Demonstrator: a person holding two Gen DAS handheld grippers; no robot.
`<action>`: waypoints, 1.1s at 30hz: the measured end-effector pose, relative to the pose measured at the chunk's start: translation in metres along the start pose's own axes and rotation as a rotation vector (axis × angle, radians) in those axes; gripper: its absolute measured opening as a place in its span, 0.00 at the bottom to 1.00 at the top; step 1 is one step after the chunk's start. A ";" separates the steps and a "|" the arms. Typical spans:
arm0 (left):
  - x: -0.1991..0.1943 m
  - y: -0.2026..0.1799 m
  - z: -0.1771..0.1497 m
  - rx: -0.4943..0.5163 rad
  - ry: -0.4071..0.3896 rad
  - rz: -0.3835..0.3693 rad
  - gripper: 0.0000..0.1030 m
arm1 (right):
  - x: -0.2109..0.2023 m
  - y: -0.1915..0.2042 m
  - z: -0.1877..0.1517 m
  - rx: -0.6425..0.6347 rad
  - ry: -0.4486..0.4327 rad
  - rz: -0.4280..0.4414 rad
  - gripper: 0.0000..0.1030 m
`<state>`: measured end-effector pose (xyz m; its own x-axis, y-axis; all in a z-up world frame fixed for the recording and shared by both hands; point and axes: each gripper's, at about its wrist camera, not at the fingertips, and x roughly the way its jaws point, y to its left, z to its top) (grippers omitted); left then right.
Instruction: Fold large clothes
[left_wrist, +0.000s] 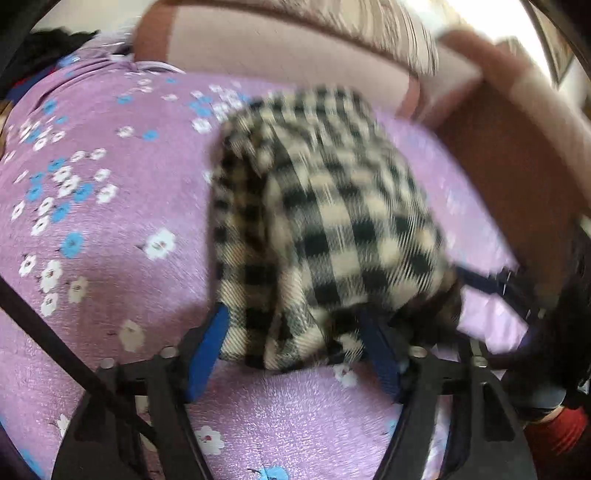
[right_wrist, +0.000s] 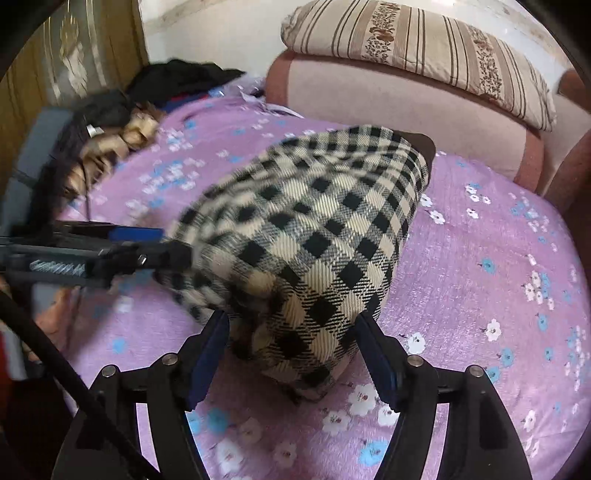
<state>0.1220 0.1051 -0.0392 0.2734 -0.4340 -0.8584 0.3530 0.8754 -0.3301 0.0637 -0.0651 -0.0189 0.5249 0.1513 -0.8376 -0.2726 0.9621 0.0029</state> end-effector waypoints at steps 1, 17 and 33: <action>0.008 -0.011 0.000 0.065 0.039 0.046 0.06 | 0.007 0.002 -0.001 -0.009 0.011 -0.048 0.41; -0.014 -0.028 -0.023 0.230 -0.013 0.255 0.07 | -0.009 0.001 -0.041 0.077 0.033 -0.024 0.10; -0.076 0.018 0.026 0.020 -0.193 0.015 0.18 | -0.063 -0.038 -0.002 0.142 -0.069 0.045 0.15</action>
<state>0.1311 0.1485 0.0307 0.4448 -0.4555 -0.7712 0.3645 0.8786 -0.3087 0.0396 -0.1112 0.0328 0.5698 0.2058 -0.7956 -0.1828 0.9756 0.1215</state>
